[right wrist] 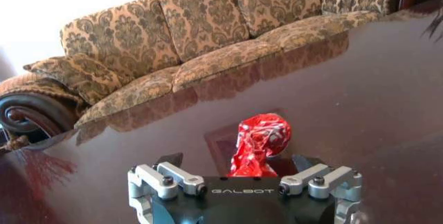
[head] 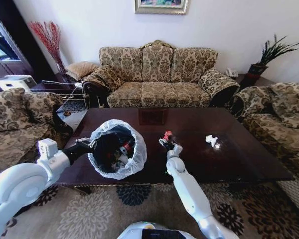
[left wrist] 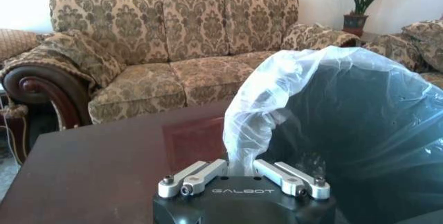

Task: Move to the front of the table and place the trash on the table into the trash bin.

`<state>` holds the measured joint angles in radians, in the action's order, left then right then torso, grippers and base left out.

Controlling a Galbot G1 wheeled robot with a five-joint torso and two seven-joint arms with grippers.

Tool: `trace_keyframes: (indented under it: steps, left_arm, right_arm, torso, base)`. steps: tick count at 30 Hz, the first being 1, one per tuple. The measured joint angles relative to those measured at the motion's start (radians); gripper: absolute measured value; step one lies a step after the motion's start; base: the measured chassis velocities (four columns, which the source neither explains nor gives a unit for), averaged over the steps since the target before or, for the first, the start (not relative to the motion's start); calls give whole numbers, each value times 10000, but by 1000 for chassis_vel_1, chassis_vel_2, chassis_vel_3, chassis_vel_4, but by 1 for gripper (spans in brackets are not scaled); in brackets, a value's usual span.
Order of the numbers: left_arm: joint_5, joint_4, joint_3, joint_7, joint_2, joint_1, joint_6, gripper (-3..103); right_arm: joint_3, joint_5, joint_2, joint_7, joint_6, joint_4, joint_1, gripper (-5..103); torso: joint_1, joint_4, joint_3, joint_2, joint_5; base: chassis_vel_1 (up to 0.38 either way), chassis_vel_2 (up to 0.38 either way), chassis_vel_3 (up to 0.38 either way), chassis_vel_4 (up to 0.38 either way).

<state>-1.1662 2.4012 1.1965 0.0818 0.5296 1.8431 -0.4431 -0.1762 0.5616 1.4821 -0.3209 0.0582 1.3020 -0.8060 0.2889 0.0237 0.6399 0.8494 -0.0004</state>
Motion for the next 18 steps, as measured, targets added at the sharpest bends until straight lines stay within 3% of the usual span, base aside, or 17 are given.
trace_keyframes:
  steps: [4,9,11,18]
  left_arm:
    - [-20,13,-1,13,-31,-11,1,2]
    - [-25,27,-3,21,0,0,1,2]
    - [-26,26,-3,24,9,2,1,2]
    - [-30,40,-30,23,49,-5,80,2]
  right_arm:
    - [5,17,122,3,105,-291,186,98]
    - [-1,-17,178,0,184,-391,185,82]
    - [22,-1,168,0,231,-391,162,82]
    - [90,268,110,-64,437,-416,174,49]
  torso:
    - [1,-5,1,0,2]
    - [1,-7,0,0,4]
    - [0,-6,1,1,5]
    - [1,-5,0,1,4]
  base:
    - [0,0,0,0]
    - [0,0,0,0]
    - [0,0,0,0]
    - [0,0,0,0]
